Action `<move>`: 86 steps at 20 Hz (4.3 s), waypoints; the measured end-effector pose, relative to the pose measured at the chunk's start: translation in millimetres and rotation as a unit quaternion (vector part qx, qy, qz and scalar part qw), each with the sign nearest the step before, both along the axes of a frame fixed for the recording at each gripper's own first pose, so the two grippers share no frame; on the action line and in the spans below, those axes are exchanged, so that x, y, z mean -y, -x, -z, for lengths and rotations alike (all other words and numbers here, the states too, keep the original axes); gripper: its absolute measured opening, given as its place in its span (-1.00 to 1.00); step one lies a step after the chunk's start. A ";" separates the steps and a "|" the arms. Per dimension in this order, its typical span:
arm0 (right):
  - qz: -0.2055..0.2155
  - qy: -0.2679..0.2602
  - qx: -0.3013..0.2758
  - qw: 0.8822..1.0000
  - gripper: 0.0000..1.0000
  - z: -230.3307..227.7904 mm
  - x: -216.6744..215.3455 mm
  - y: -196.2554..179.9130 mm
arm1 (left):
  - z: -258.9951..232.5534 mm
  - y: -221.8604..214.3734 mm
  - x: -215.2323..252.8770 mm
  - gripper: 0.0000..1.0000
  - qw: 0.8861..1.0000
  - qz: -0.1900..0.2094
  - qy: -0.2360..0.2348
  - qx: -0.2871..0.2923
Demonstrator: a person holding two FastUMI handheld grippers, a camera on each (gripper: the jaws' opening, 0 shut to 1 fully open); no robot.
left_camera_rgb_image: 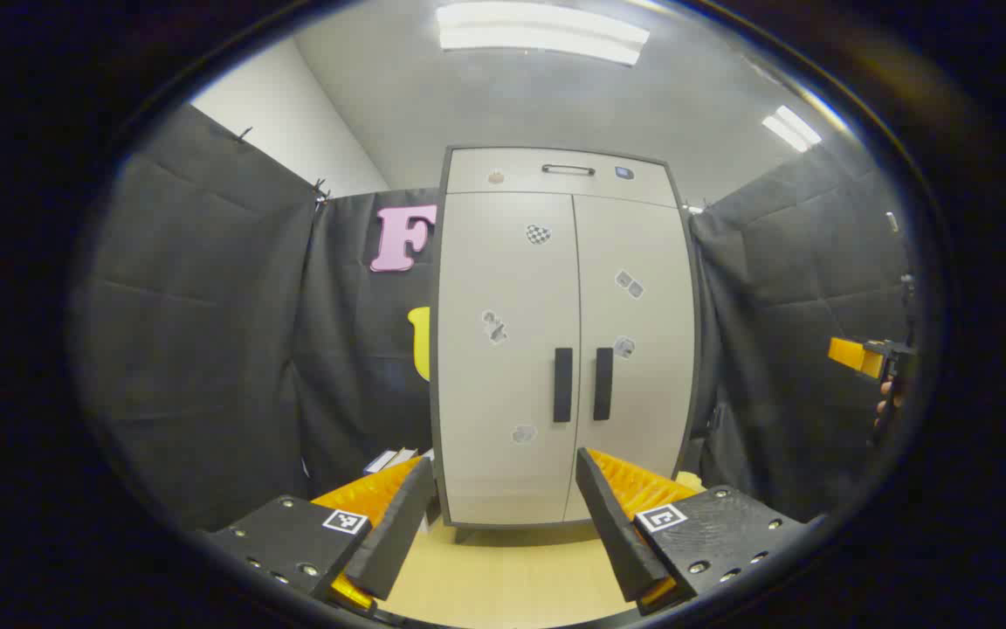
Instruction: Open the right door of the double-door shoe cabinet with the right hand, and open the left door with the left hand.
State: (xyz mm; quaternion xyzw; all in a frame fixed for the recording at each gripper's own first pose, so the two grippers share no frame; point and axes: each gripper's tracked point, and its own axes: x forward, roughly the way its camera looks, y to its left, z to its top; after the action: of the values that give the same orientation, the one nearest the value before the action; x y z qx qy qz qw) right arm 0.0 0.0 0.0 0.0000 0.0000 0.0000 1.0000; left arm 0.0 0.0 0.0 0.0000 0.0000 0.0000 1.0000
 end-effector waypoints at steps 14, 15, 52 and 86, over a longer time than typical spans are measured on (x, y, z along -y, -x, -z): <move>-0.029 -0.036 -0.039 0.998 0.94 40.1 -109.9 1.2 | 15.7 -40.9 -54.4 0.90 0.999 0.045 0.011 -0.006; -0.029 -0.038 -0.043 0.998 0.94 42.6 -116.4 -0.1 | 21.5 -42.9 -57.8 0.90 0.999 0.047 0.010 -0.010; -0.121 0.016 -0.125 0.985 0.76 112.5 -290.6 -254.6 | 137.5 -6.1 -178.2 0.89 0.971 -0.179 0.111 -0.113; -0.111 0.014 -0.127 0.986 -0.95 99.4 -248.4 -163.2 | 140.1 10.5 -134.4 0.91 0.992 0.016 0.059 -0.113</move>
State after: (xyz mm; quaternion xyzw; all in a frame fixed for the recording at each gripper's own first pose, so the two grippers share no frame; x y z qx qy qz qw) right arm 163.2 248.4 -99.4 -0.0140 0.1272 0.1109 0.9856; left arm -10.5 134.4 -140.1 -0.0595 0.1134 -0.0163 0.9916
